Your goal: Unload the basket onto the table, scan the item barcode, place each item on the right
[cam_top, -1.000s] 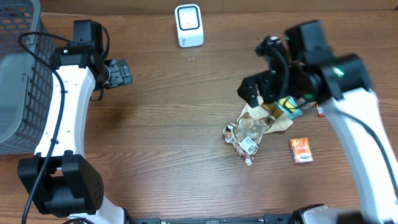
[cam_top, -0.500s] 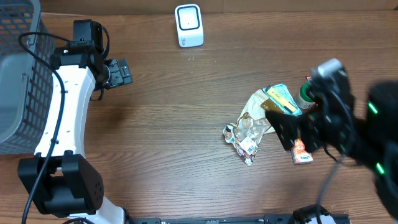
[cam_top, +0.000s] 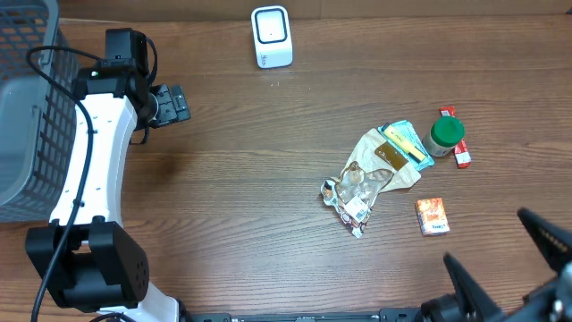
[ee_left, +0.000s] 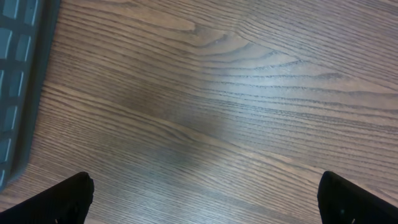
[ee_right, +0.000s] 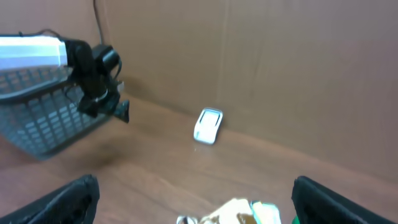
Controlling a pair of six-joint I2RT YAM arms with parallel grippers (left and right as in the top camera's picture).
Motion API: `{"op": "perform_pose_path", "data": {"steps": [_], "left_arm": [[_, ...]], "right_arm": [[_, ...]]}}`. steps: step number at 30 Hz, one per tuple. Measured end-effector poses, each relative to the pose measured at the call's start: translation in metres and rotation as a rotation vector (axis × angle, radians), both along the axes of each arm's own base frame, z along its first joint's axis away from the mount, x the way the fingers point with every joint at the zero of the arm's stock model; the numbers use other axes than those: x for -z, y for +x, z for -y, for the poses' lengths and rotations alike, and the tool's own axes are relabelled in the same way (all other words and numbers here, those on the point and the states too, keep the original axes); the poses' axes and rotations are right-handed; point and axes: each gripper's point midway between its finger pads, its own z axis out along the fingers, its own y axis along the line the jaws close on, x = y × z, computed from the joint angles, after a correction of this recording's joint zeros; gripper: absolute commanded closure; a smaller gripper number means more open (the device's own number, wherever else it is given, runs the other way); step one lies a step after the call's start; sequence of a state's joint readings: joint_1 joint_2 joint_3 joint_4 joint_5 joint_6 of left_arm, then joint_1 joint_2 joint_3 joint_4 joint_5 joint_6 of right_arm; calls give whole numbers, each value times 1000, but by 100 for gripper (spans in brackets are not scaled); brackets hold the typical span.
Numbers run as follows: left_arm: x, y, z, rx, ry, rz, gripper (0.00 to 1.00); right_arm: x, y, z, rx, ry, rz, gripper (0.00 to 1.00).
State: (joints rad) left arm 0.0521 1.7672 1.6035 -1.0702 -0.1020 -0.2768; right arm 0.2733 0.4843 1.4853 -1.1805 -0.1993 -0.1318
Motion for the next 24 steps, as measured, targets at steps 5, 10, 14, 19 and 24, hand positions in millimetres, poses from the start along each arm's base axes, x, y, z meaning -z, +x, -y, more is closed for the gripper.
{"op": "perform_pose_path", "data": {"steps": [5, 10, 14, 19, 24], "left_arm": [[0, 0, 0, 0, 0, 0, 0], [0, 0, 0, 0, 1, 0, 0], [0, 0, 0, 0, 0, 0, 0], [0, 0, 0, 0, 0, 0, 0], [0, 0, 0, 0, 0, 0, 0]], "right_arm": [[25, -5, 7, 45, 30, 120, 0], [51, 15, 8, 97, 48, 220, 0], [51, 44, 5, 110, 79, 386, 0], [63, 65, -2, 89, 109, 541, 0], [105, 92, -8, 75, 124, 515, 0]]}}
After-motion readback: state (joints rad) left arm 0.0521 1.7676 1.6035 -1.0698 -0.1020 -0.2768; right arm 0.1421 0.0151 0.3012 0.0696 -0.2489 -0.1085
